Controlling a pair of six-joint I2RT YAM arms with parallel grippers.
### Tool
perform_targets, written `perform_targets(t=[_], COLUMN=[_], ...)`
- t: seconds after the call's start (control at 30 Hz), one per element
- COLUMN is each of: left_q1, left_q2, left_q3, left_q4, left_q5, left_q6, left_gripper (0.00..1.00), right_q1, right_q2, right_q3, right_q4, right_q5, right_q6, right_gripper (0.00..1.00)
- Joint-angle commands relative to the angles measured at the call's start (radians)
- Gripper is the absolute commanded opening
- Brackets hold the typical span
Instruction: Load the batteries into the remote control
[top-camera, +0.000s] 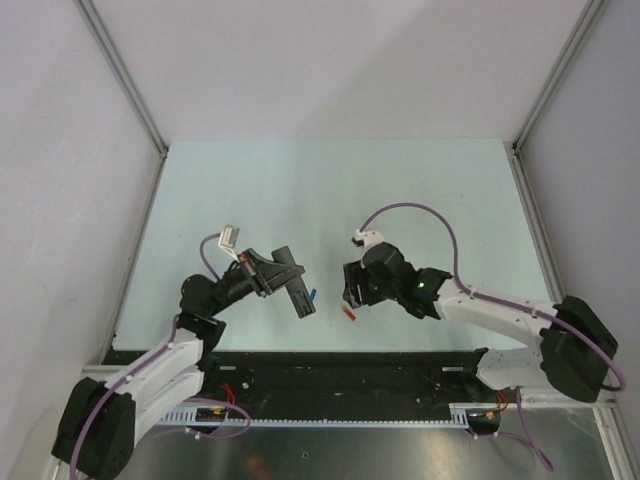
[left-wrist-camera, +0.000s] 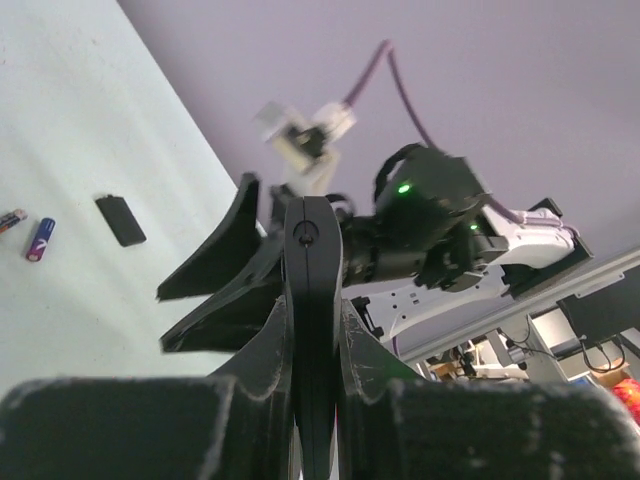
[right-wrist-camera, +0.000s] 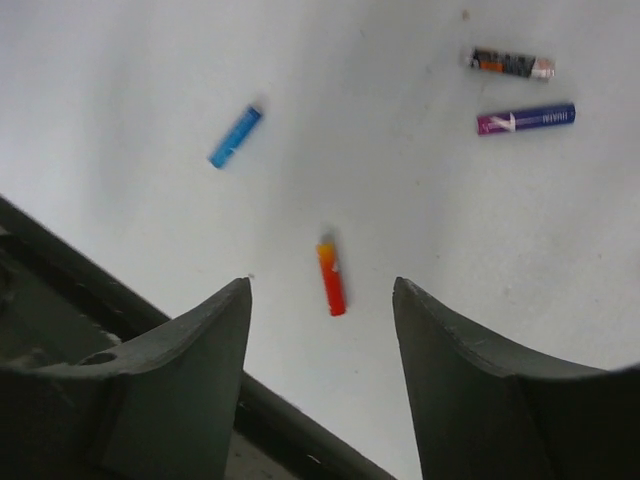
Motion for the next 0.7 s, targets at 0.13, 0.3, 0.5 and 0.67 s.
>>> perform_targets(t=[0.13,0.3,0.5,0.67], left_q1=[0.007,0.015,0.016,0.019], left_q2=[-0.097,-0.106,-0.136,-0.150], left_q3=[-0.059,-0.070,-0.083,-0.084], left_q4=[0.039,0.041,0.041,0.041], left_q5=[-0.017,0.004,0.009,0.015], left_q6=[0.003,0.000,-0.008,-0.015], left_gripper=[0.00,0.00,0.00,0.00], right_q1=[0.092,0.125,0.132,0.132], right_q2=[0.157,0.217,0.294,0.323], right_q3=[0.027,0.039,0.077,0.085], right_q4=[-0.041,0.011,-0.013,0.001], right_q5=[0.130,0.118,0.136,0.149], right_q6=[-0.021,-0.024,-0.045,-0.068], right_gripper=[0.59,0.60,0.61,0.58])
